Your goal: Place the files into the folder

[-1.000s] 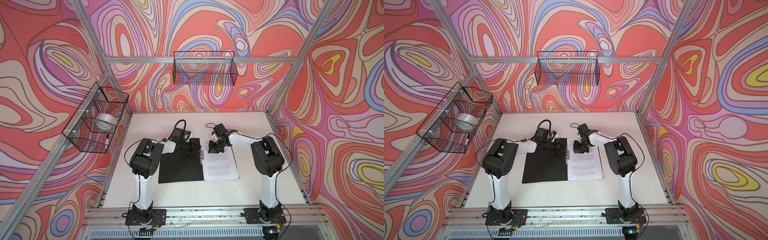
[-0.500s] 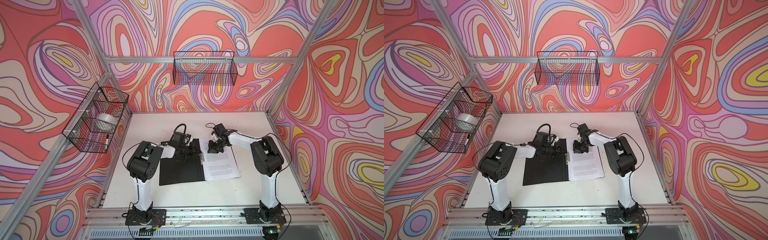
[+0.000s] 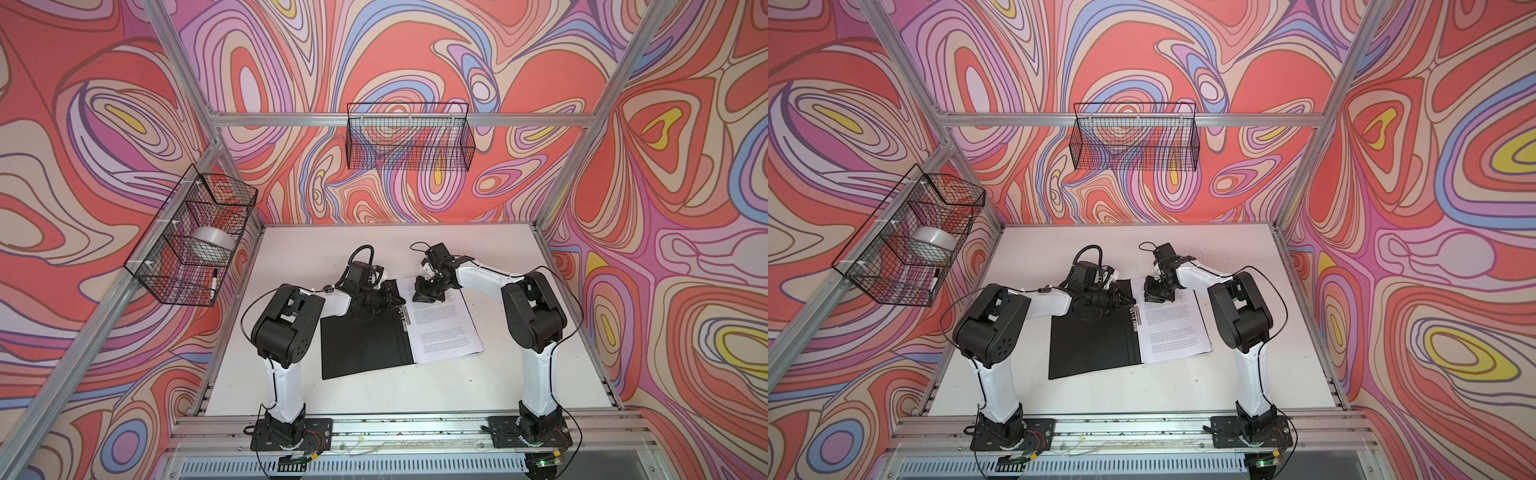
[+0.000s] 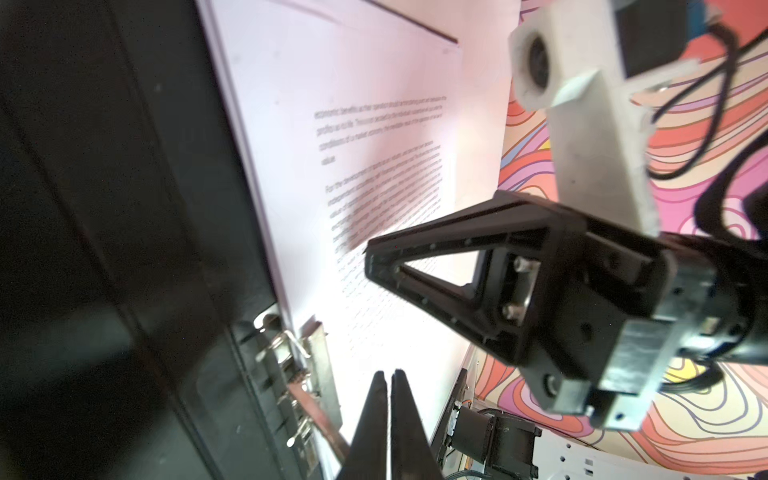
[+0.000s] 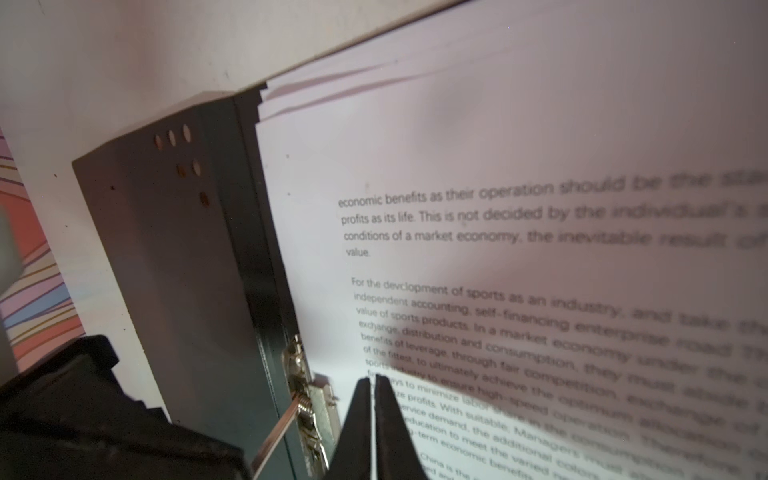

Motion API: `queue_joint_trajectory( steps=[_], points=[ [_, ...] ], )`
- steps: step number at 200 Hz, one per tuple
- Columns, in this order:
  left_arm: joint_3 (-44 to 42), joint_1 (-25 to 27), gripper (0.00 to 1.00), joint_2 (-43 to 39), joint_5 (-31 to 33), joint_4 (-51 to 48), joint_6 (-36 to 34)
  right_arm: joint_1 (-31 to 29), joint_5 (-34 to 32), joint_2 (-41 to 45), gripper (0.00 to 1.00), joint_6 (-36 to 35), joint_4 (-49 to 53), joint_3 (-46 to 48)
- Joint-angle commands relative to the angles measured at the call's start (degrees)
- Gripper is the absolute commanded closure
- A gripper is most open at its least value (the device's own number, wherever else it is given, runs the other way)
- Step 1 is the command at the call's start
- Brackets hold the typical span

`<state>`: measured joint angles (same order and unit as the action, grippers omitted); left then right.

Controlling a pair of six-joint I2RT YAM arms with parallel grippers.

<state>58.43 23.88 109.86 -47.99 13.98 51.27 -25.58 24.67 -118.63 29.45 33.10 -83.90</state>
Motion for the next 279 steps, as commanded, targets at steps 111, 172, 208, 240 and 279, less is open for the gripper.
queue_joint_trajectory(
  steps=[111, 172, 208, 240, 279],
  points=[
    [-4.2, -1.8, 0.0, -40.5, 33.5, -32.5, -18.1, 8.3, -0.9, 33.3, 0.01, 16.6, -14.2, 19.6],
    [-17.7, -2.3, 0.01, -50.5, 33.3, -33.7, -12.4, 7.2, -1.2, 34.0, 0.27, 31.3, -15.8, 27.0],
    [-21.6, -2.3, 0.04, -47.7, 29.2, -33.0, -11.0, 6.7, -10.2, 35.7, 0.31, 26.4, -9.9, 29.0],
    [-25.5, -2.4, 0.04, -45.7, 25.4, -29.9, -9.0, 1.6, -10.6, 35.0, 0.18, 23.2, -6.3, 25.6],
    [-31.7, -2.3, 0.05, -43.1, 23.1, -22.8, -5.3, -5.0, -9.2, 31.4, 0.35, 34.5, -11.9, 26.2]
  ],
)
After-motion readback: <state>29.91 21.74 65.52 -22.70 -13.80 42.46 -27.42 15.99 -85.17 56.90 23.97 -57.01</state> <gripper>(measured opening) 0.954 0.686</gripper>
